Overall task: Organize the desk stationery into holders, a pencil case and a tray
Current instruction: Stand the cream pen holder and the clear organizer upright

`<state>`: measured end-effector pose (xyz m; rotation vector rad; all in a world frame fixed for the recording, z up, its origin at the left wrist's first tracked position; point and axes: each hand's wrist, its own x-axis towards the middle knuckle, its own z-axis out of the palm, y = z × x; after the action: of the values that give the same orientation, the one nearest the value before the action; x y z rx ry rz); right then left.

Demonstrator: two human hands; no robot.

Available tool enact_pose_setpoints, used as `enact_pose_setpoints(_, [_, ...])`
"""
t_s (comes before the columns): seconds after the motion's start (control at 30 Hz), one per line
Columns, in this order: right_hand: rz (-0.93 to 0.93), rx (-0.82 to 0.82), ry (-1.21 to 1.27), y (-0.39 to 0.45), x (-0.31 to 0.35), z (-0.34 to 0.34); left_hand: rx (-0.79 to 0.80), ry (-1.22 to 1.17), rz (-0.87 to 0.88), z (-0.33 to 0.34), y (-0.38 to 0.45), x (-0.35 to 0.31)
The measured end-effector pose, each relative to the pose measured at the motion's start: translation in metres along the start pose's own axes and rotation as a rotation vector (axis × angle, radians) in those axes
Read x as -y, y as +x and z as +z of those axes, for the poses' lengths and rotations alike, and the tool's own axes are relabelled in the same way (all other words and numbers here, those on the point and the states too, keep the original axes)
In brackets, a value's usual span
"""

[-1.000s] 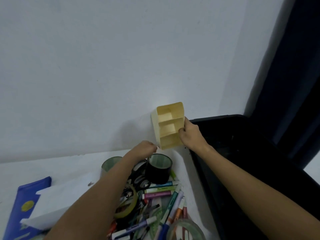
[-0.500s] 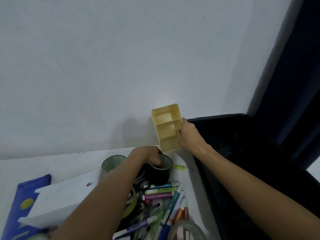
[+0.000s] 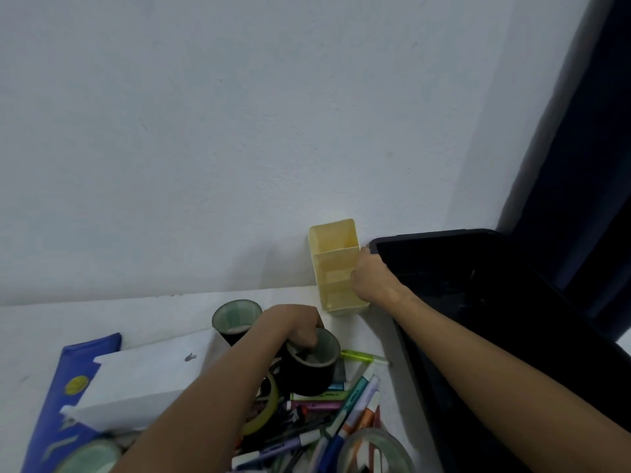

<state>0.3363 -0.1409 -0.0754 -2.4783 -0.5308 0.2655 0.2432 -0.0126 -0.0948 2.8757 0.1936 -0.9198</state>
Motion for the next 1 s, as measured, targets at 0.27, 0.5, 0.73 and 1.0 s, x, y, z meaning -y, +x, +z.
enact_pose_setpoints(0.27, [0.060,0.142,0.122,0.000,-0.003,0.004,-0.026,-0.056,0.018,0.004,-0.006,0.003])
enact_pose_setpoints(0.5, [0.049,0.055,0.277,0.006,-0.004,0.013,-0.055,-0.247,0.050,-0.001,-0.011,0.010])
enact_pose_setpoints(0.73, [0.012,-0.023,0.240,0.017,-0.006,0.019,-0.207,-0.529,-0.070,-0.012,-0.015,0.015])
enact_pose_setpoints(1.0, [0.004,-0.043,0.221,0.028,-0.005,0.020,-0.341,-0.524,-0.049,-0.010,-0.003,0.012])
